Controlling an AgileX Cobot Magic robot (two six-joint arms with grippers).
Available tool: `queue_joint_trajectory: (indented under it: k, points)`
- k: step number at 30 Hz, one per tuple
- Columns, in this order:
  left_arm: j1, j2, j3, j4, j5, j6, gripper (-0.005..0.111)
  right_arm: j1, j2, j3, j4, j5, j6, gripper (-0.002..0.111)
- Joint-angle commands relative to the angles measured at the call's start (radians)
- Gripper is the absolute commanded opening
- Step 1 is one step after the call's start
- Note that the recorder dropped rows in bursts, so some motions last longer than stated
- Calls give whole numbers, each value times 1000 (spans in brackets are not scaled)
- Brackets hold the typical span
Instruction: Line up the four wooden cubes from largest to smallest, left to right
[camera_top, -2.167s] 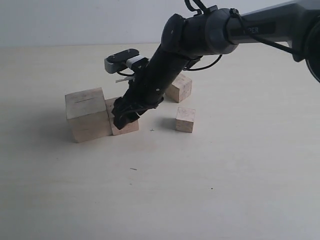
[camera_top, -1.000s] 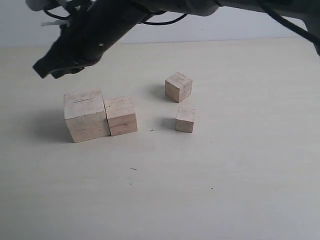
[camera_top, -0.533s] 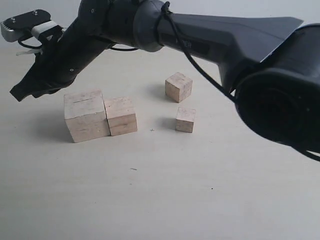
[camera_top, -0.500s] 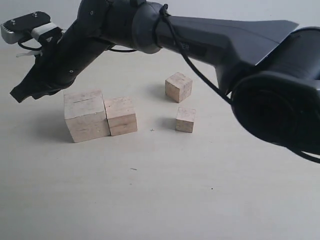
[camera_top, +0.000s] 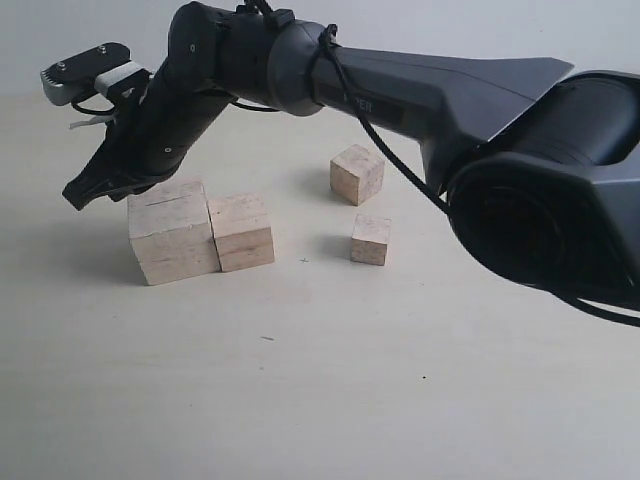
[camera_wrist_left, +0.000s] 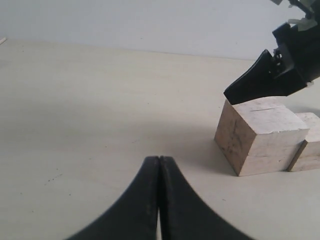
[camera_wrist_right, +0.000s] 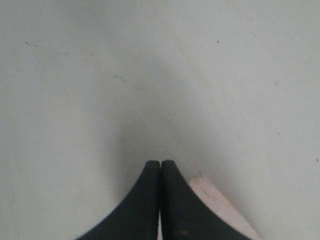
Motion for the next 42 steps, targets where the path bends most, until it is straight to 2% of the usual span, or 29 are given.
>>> queue_joint_trajectory:
  k: [1,24,30,42]
  points:
    - [-7,-5,0,-3,-8,-1,0,-4,1,-10,-10,2,6,0]
    - [-7,-5,0,-3,-8,-1,0,-6,38,-10,2,-26,18,0]
    - [-7,-5,0,-3,-8,-1,0,-17,36,-10,-119,-26,140,0]
    - [-7,-5,0,-3,-8,-1,0,-24,0,-10,-106,-6,115,0]
